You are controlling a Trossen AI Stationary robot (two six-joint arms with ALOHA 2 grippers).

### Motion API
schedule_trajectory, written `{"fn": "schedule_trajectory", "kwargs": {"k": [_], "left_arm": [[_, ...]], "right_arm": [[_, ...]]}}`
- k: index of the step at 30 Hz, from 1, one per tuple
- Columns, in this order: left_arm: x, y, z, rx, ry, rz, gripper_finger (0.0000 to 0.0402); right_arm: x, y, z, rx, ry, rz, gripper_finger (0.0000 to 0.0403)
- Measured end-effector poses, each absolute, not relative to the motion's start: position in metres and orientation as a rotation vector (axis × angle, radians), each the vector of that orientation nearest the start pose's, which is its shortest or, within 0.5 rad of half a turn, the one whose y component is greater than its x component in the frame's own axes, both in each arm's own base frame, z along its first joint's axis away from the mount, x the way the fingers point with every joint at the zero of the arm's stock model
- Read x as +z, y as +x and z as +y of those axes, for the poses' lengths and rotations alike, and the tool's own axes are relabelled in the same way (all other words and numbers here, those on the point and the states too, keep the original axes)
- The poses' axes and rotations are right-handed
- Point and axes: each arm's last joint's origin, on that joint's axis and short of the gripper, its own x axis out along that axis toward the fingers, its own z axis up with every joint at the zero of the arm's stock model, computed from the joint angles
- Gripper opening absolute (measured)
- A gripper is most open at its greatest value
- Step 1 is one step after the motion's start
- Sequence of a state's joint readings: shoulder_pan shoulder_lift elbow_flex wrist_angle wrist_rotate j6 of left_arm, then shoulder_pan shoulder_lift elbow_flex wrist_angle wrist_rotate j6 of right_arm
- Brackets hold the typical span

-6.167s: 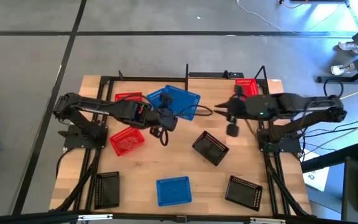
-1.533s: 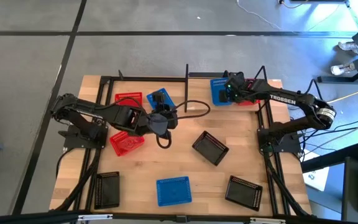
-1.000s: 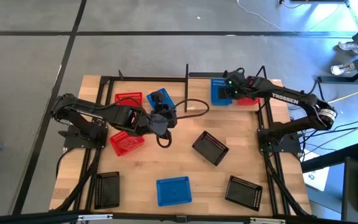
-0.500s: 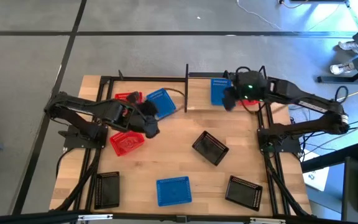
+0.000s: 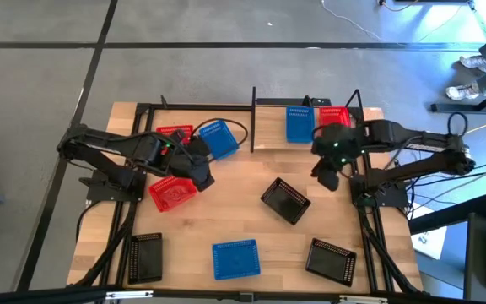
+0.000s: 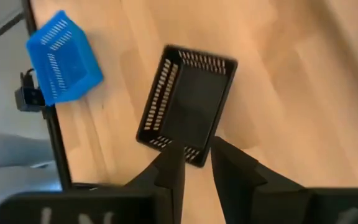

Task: Stack baskets on shelf by color
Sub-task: Put the top black bin on the shelf

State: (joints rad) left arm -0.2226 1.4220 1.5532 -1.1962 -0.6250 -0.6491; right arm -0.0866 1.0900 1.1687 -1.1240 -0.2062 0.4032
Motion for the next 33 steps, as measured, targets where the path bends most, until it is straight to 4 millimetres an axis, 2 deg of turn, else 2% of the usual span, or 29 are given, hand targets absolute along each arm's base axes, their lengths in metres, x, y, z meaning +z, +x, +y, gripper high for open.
{"fn": "schedule_trajectory", "kwargs": {"k": [8, 17, 23, 33], "left_arm": [[0.376, 0.258, -0.041, 0.653, -0.157, 0.798, 0.0067], [0.376, 0.258, -0.041, 0.653, -0.157, 0.798, 0.0067], [0.376, 0.258, -0.041, 0.652, -0.154, 0.799, 0.0067], [0.376, 0.258, -0.041, 0.652, -0.153, 0.799, 0.0067]], "right_arm": [[0.304, 0.22, -0.012, -0.358, 0.82, 1.18, 0.0076], [0.26, 0.257, -0.015, -0.398, 0.768, 1.371, 0.0076], [0.233, 0.281, -0.017, -0.372, 0.728, 1.404, 0.0076], [0.2, 0.298, -0.02, -0.393, 0.7, 1.491, 0.0076]]}}
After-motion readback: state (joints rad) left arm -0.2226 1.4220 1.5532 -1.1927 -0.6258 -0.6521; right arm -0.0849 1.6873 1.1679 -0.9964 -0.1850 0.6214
